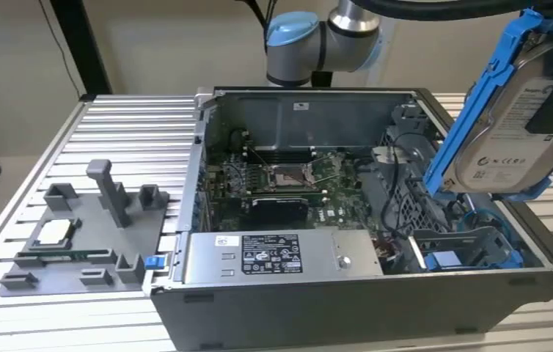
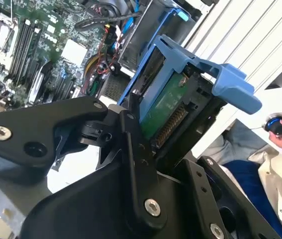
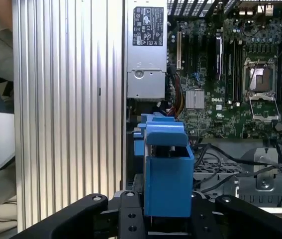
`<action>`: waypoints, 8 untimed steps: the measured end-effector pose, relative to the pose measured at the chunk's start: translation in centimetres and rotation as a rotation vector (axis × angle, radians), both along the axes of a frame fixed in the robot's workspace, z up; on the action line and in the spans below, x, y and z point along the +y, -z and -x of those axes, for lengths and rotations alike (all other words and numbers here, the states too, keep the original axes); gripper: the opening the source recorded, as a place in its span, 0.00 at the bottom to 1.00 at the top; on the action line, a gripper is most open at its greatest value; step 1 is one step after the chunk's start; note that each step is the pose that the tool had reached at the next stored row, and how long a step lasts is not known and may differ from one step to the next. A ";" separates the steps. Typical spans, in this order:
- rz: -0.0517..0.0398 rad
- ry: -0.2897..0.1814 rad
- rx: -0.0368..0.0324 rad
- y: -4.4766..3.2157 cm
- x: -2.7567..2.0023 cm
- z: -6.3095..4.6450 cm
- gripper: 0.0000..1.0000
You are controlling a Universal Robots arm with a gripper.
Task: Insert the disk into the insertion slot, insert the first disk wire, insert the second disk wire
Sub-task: 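Insert the disk into the insertion slot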
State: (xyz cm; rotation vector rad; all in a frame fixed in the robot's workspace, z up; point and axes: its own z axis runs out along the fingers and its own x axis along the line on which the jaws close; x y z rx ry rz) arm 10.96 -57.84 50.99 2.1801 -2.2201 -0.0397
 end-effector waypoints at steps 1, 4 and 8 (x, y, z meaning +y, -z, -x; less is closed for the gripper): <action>-0.0001 0.000 0.0000 0.06 0.00 -0.1 0.00; 0.0000 0.000 0.0000 0.22 -0.01 -0.3 0.00; 0.0000 0.000 0.0000 0.57 0.00 -0.6 0.00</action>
